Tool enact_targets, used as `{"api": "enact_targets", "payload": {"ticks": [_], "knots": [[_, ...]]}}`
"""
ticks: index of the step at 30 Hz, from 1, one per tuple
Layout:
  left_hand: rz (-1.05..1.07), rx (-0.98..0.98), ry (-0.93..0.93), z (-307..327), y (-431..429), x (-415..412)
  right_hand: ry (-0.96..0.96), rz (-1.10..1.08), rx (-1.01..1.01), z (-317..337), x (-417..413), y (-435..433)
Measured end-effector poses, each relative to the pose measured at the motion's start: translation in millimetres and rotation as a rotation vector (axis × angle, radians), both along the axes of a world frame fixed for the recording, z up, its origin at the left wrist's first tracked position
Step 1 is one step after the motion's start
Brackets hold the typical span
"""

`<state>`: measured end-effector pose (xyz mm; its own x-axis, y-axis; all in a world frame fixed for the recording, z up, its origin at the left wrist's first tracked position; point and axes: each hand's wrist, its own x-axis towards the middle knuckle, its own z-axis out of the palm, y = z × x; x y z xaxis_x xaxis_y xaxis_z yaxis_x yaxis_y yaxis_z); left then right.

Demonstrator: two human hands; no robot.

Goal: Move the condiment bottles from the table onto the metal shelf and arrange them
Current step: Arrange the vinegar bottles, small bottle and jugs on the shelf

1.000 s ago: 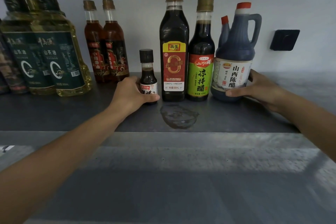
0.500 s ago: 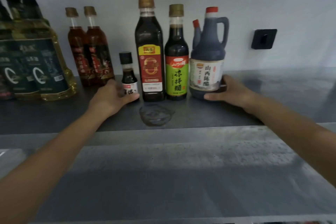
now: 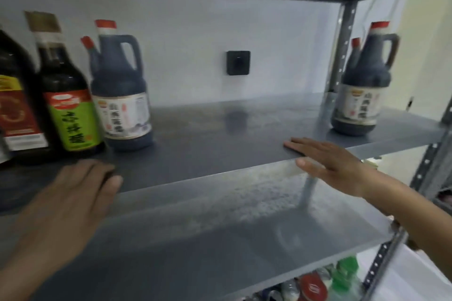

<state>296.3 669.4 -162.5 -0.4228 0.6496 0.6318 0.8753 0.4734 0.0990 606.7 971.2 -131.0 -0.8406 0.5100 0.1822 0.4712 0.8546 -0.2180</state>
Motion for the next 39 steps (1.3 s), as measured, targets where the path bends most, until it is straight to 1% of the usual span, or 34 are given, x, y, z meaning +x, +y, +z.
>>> {"api": "enact_targets", "payload": {"ticks": [3,5,7,9,11,12,14,16,17,20,24,26,29,32,36,39], "knots": [[-0.024,-0.121,0.063,4.0,67.0,61.6,0.158,-0.044,-0.125,-3.0,46.6,28.1],[-0.018,-0.221,0.101,6.5,113.8,99.6,0.291,-0.113,-0.168,-1.0,71.1,41.0],[-0.081,-0.28,0.105,13.9,155.7,133.8,0.388,-0.182,-0.202,6.3,88.2,51.4],[-0.119,-0.285,0.16,19.8,191.2,165.0,0.447,-0.221,-0.174,11.4,96.5,65.6],[-0.157,-0.317,0.138,24.3,224.8,193.0,0.518,-0.28,-0.107,13.4,98.5,81.3],[-0.175,-0.371,0.126,24.6,241.3,203.7,0.556,-0.316,-0.096,12.8,98.0,90.2],[-0.214,-0.4,0.104,25.7,270.5,222.4,0.585,-0.368,-0.143,9.6,95.0,107.5],[-0.248,-0.425,0.074,28.7,295.7,234.8,0.543,-0.385,-0.213,6.6,90.9,128.1],[-0.266,-0.428,0.048,30.0,306.1,239.2,0.513,-0.359,-0.245,8.3,88.6,134.3],[-0.308,-0.384,-0.088,34.4,328.7,247.6,0.541,-0.224,-0.396,16.3,79.9,146.4],[-0.41,-0.274,-0.466,44.8,341.6,247.2,0.608,-0.103,-0.462,22.1,66.6,148.5],[-0.488,-0.228,-0.622,47.5,343.4,244.7,0.644,-0.092,-0.492,21.8,63.1,148.7],[-0.596,-0.164,-0.771,47.9,342.2,243.2,0.671,-0.109,-0.509,23.1,62.8,148.0],[-0.641,-0.04,-0.935,51.1,336.0,240.1,0.664,-0.088,-0.537,24.7,60.0,139.5],[-0.666,0.077,-1.038,54.1,315.4,227.6,0.647,-0.036,-0.572,27.1,46.5,116.3],[-0.646,0.119,-0.996,50.3,291.9,209.6,0.628,0.013,-0.585,27.8,30.6,96.4]]}}
